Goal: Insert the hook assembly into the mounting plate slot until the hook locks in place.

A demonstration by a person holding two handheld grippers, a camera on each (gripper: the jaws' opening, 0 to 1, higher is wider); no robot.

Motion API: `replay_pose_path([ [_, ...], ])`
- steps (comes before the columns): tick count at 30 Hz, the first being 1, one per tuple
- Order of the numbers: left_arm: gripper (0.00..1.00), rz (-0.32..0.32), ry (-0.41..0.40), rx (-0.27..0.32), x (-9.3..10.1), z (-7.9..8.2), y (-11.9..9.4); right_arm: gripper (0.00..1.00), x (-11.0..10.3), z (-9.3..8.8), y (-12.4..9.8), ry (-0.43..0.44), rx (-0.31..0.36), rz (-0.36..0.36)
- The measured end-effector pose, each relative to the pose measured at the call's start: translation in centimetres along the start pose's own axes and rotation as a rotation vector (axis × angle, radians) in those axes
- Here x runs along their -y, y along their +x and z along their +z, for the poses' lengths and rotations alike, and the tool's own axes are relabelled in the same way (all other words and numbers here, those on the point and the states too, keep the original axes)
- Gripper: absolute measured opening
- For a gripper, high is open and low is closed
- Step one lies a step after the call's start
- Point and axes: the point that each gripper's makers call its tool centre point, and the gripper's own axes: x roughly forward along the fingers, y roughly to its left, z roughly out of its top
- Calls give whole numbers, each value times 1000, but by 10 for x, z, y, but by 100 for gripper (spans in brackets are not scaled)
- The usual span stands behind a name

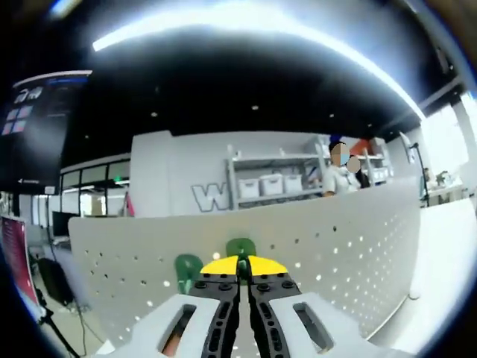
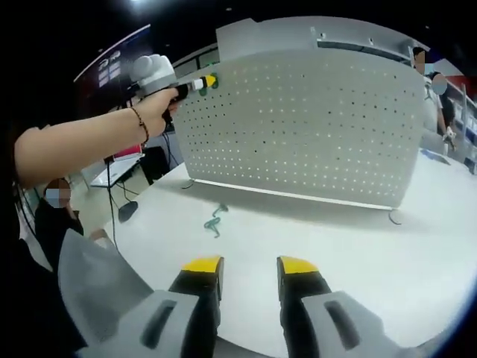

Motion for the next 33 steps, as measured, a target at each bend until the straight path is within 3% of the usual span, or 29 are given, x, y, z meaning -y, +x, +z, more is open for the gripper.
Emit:
replay_pose_path([
  [9,2,19,-17,-17,0,-6,6,26,2,-1,3,17,-5,-7],
  [13,1,25,33,-26,0,-6,7,26,4,-3,3,28,-7,-11],
  [16,1,47,34,-33,0,-6,8,26,3,-5,4,44,-11,-9],
  [19,1,83,89,-52,-1,-8,9,26,2,-6,5,52,-11,-7],
  [22,1,102,68,-41,-2,-10,12,26,2,-6,4,55,-9,-6],
  [33,2,88,69,-49,1,-13,9,26,8,-13,4,75,-24,-10],
])
